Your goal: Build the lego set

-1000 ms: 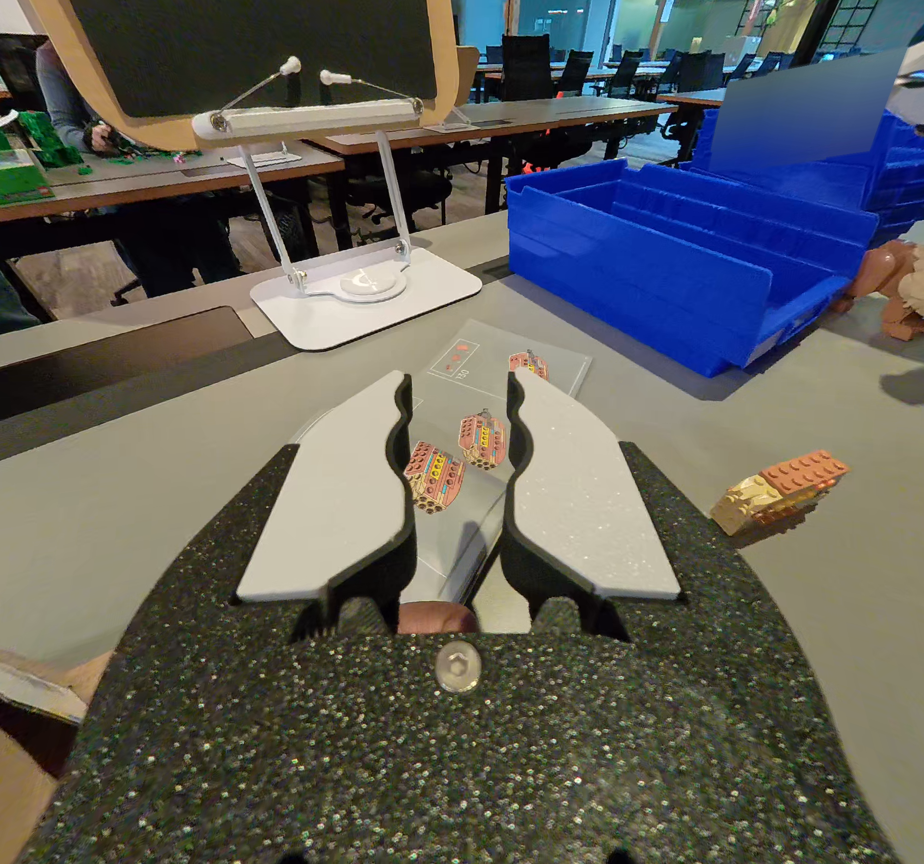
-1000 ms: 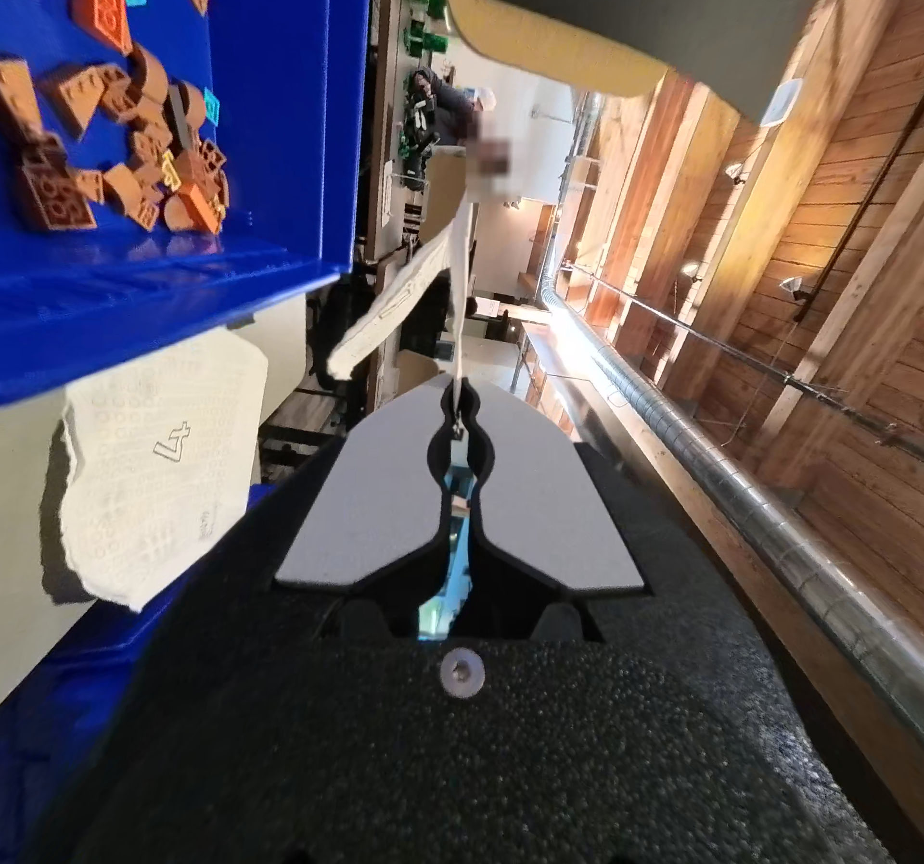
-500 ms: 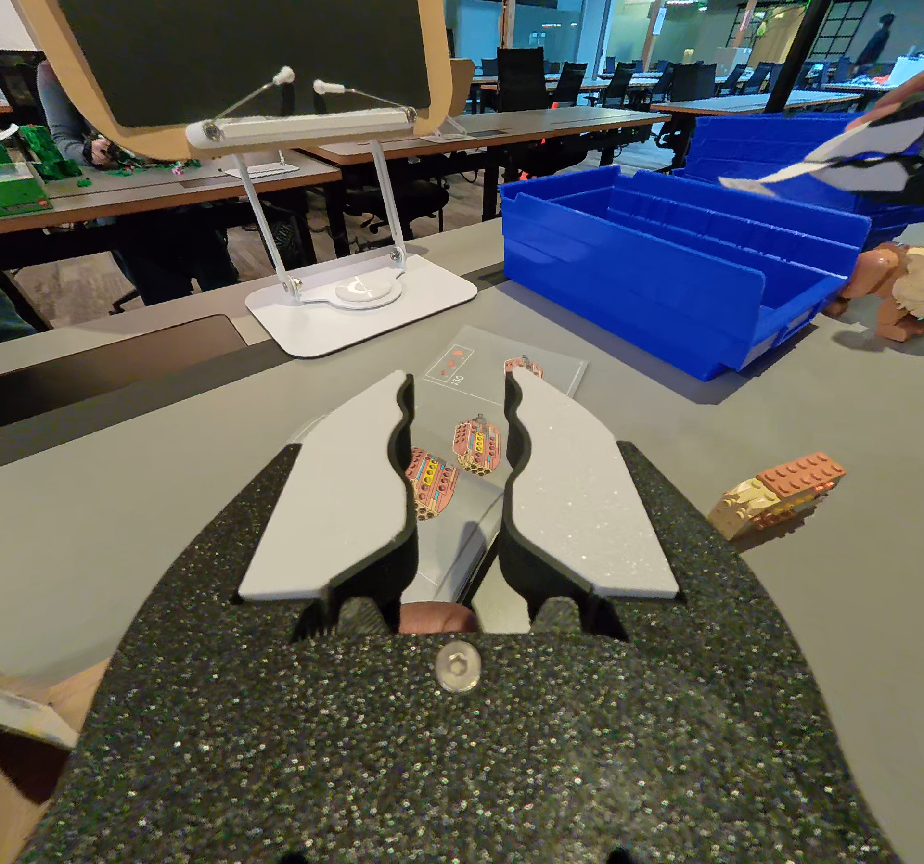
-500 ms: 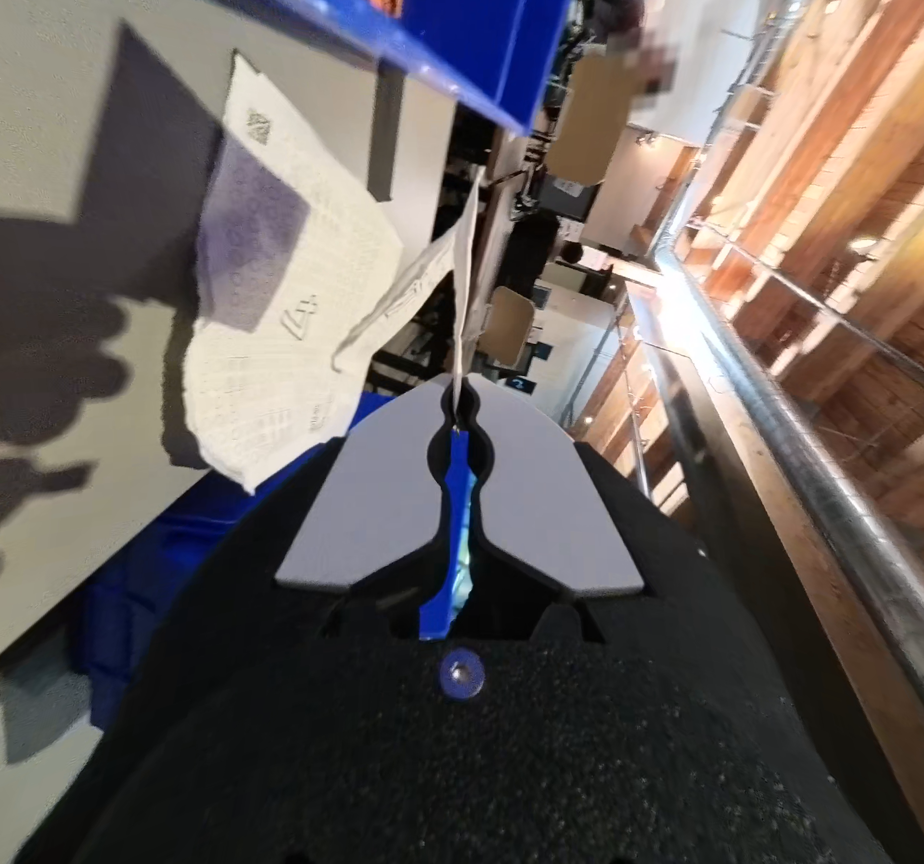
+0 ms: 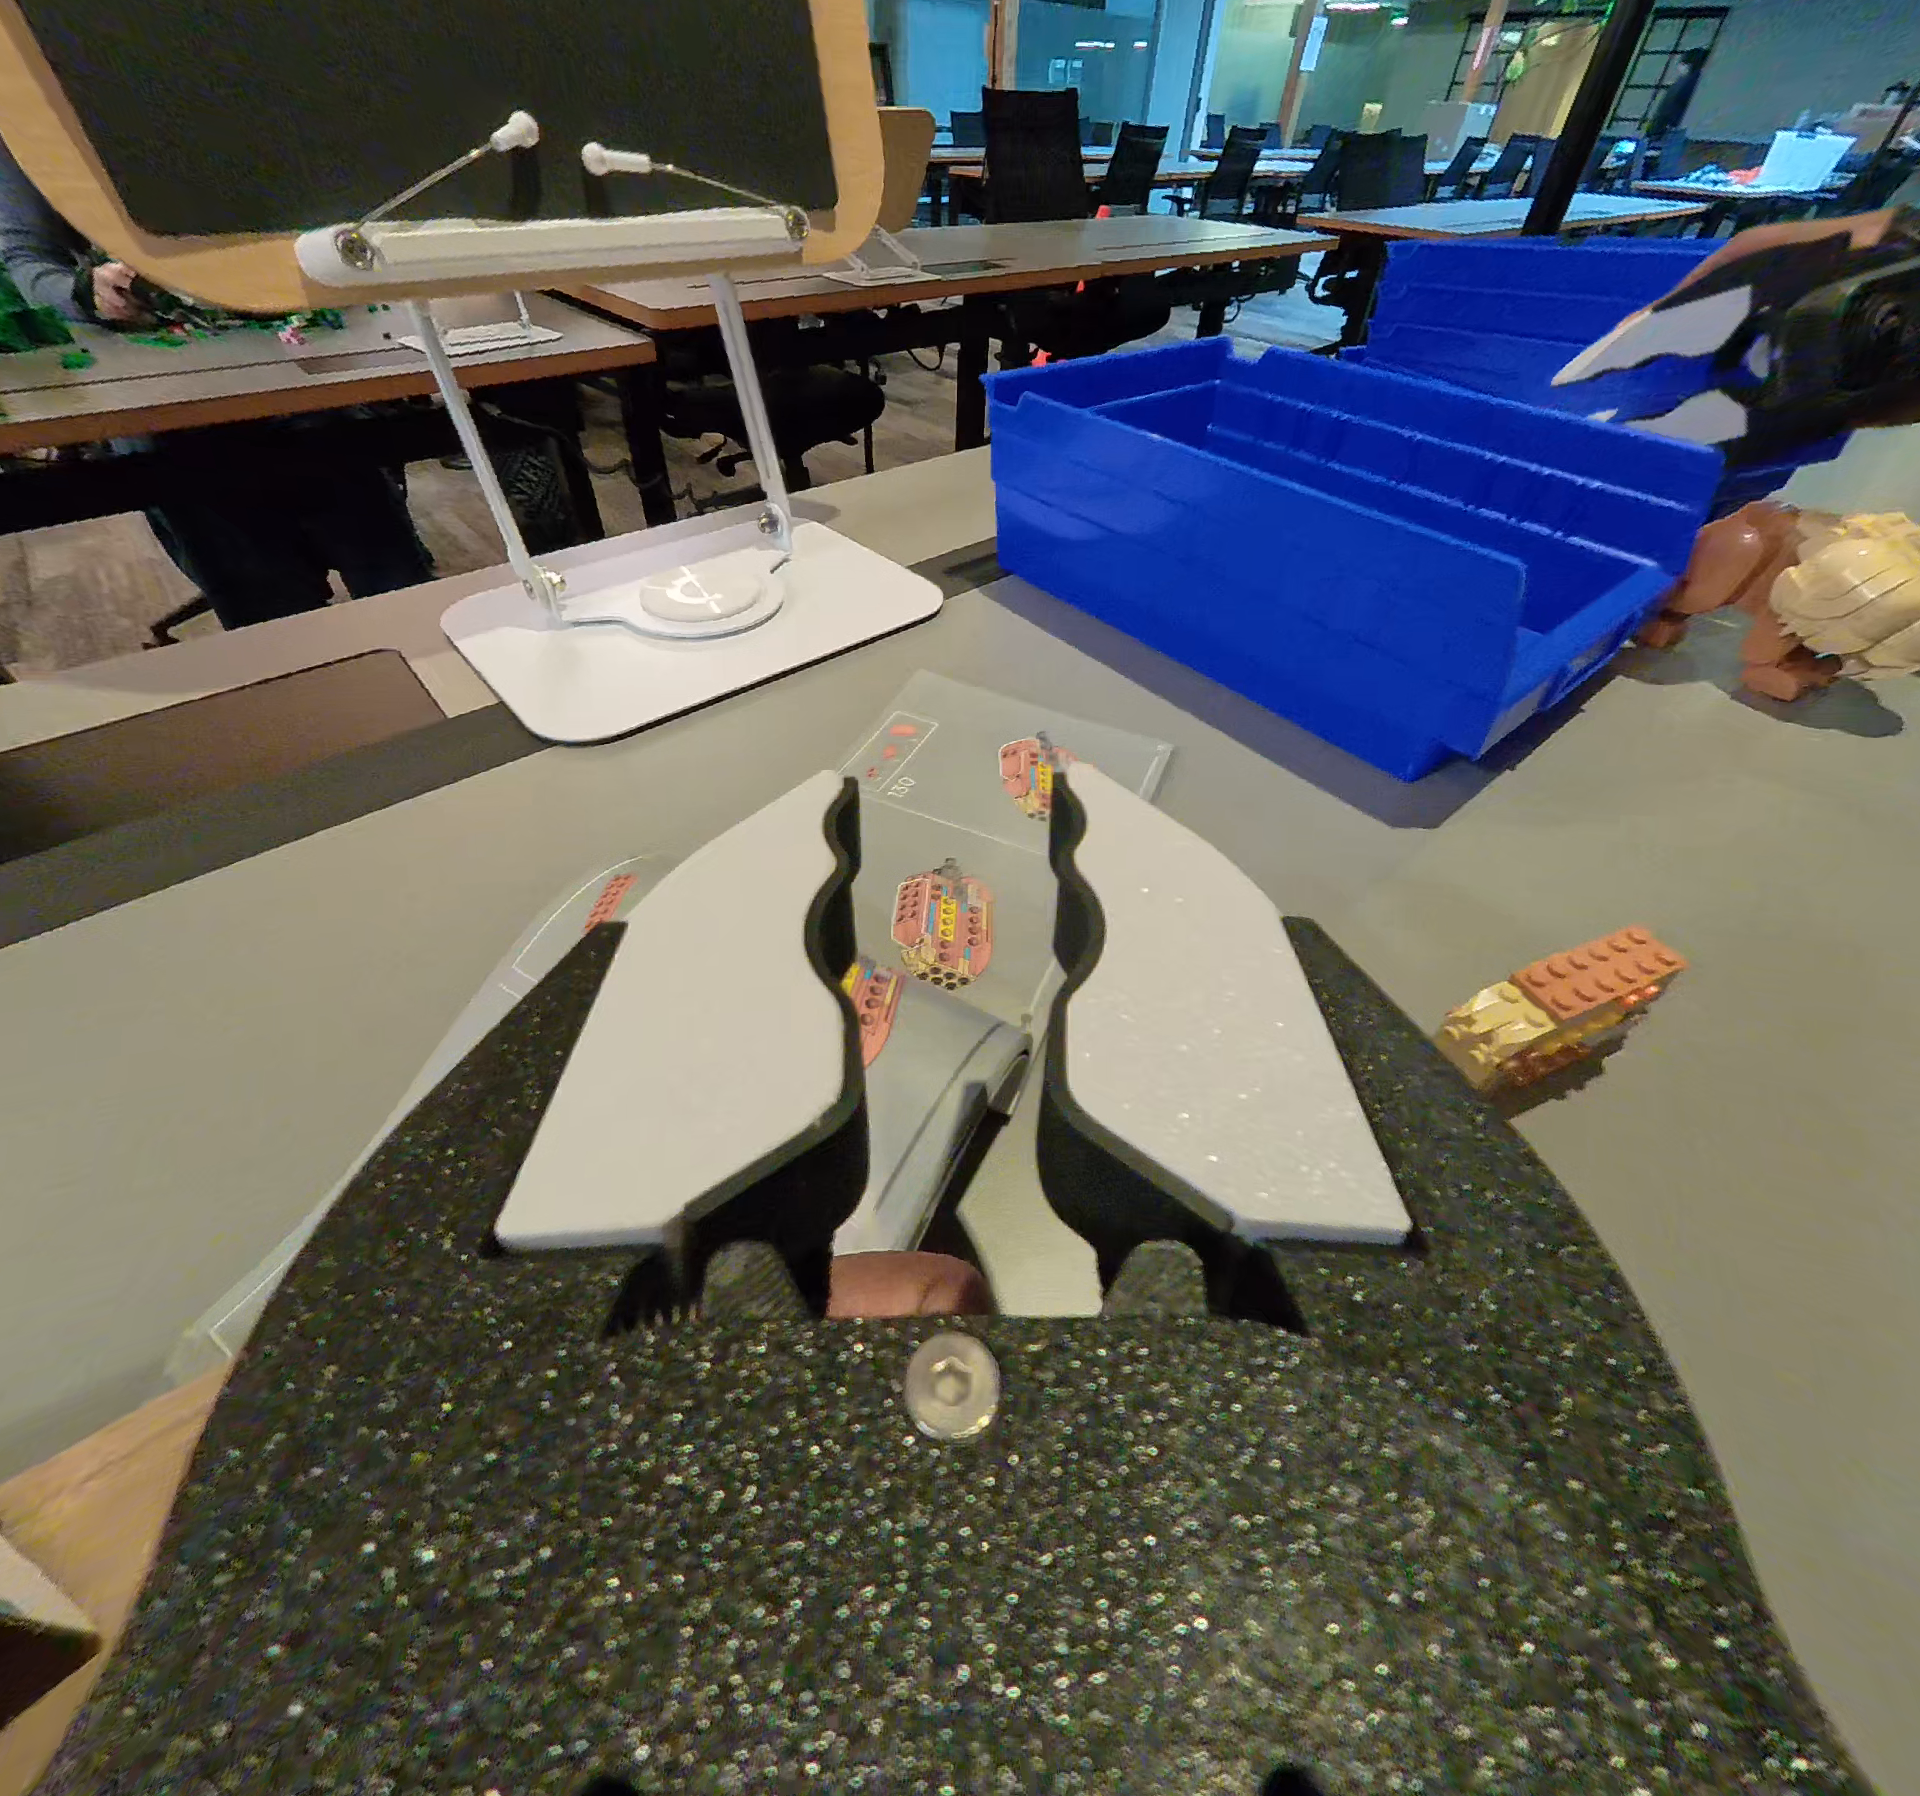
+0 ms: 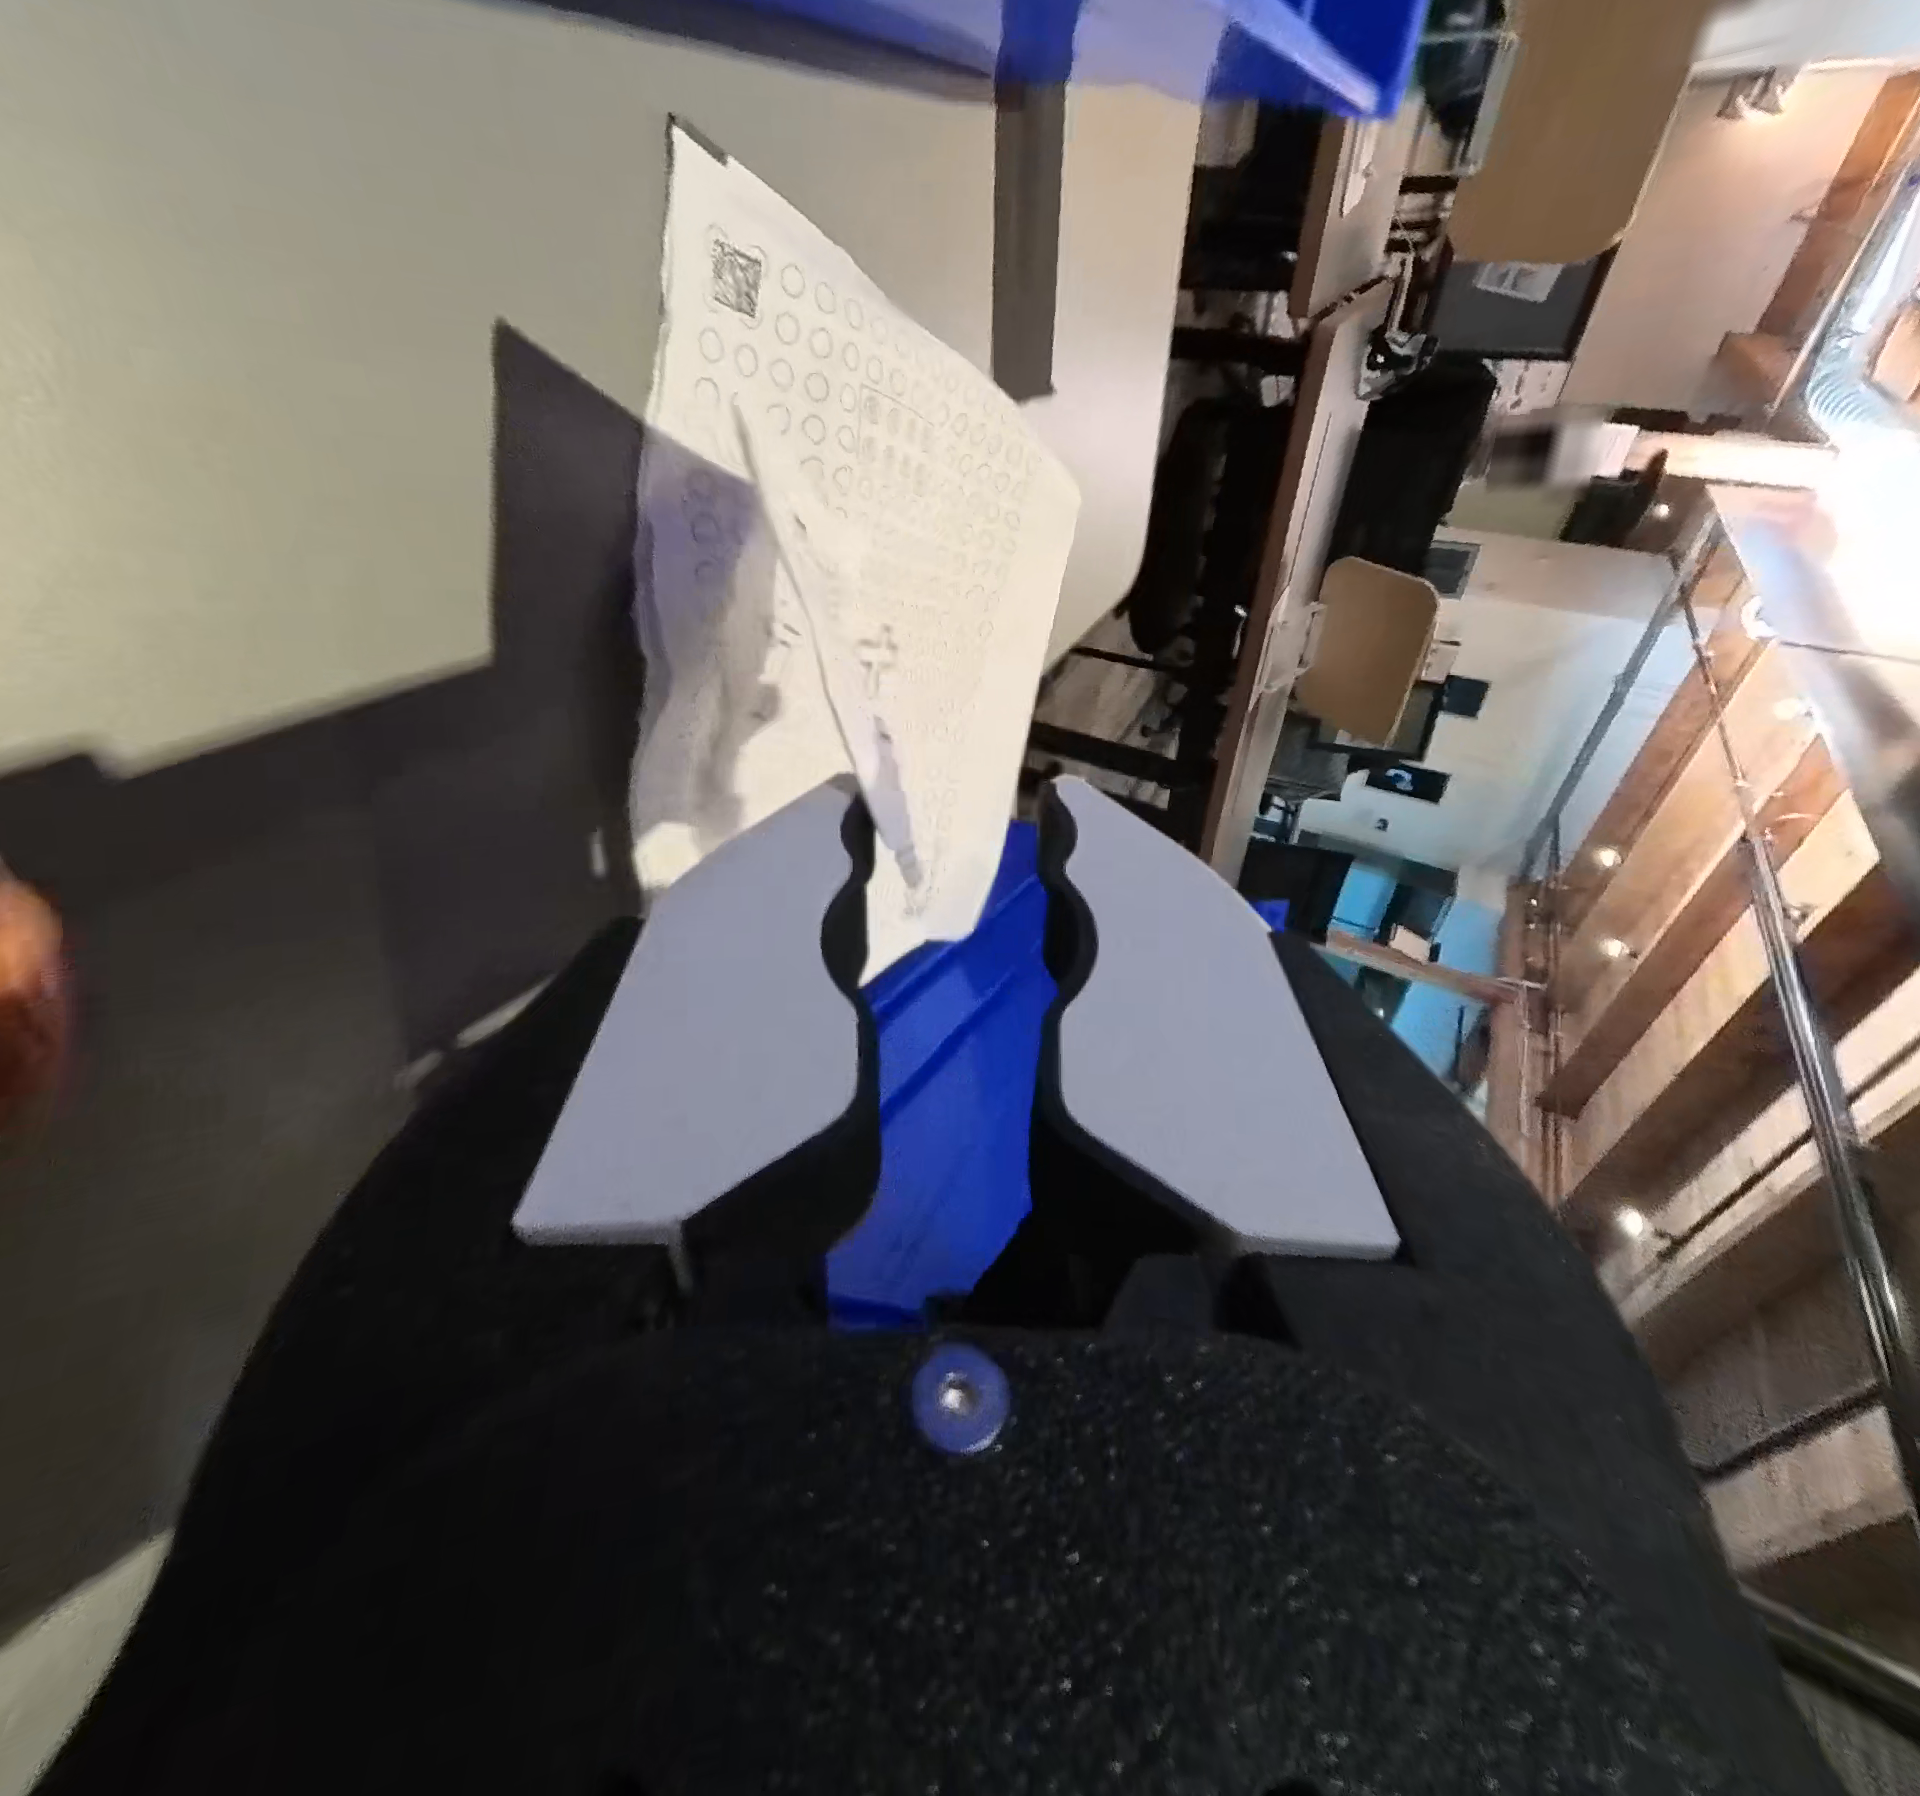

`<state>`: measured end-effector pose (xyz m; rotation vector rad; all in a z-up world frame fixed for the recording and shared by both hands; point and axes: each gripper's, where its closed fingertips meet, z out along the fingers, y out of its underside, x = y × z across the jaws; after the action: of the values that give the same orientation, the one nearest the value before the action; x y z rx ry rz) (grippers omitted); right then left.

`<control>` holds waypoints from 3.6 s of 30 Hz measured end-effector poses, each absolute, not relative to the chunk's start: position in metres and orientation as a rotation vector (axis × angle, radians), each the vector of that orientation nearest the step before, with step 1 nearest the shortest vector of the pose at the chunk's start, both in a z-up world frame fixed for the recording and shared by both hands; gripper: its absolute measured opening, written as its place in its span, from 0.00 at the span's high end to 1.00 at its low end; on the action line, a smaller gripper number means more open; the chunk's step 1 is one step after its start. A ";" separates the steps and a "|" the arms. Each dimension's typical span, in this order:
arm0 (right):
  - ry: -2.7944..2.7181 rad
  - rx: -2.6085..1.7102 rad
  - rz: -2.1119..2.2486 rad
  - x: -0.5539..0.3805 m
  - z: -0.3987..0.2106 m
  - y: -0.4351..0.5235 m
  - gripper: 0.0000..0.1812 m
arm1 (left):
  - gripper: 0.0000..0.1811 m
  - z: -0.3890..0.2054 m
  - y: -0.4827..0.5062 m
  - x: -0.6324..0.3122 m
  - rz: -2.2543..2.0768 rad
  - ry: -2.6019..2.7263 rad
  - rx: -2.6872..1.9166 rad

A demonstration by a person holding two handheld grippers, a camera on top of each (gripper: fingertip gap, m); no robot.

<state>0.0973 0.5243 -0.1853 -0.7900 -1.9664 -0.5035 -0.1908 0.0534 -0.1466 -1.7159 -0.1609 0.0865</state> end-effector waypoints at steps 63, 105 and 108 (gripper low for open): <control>-1.361 -1.287 0.682 0.154 -0.096 0.298 0.83 | 0.81 -0.141 0.077 -0.129 -0.072 0.024 -1.520; -1.775 -1.020 1.317 -0.013 -0.188 0.141 0.85 | 0.85 -0.174 0.084 -0.082 -0.372 0.219 -1.680; -1.702 -1.061 1.371 -0.011 -0.182 0.147 0.86 | 0.85 -0.172 0.083 -0.084 -0.391 0.184 -1.670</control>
<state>-0.0106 0.1469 -0.1817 -1.0615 -1.7020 1.3710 -0.0843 0.0825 -0.1722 -1.6703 0.1840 -0.3908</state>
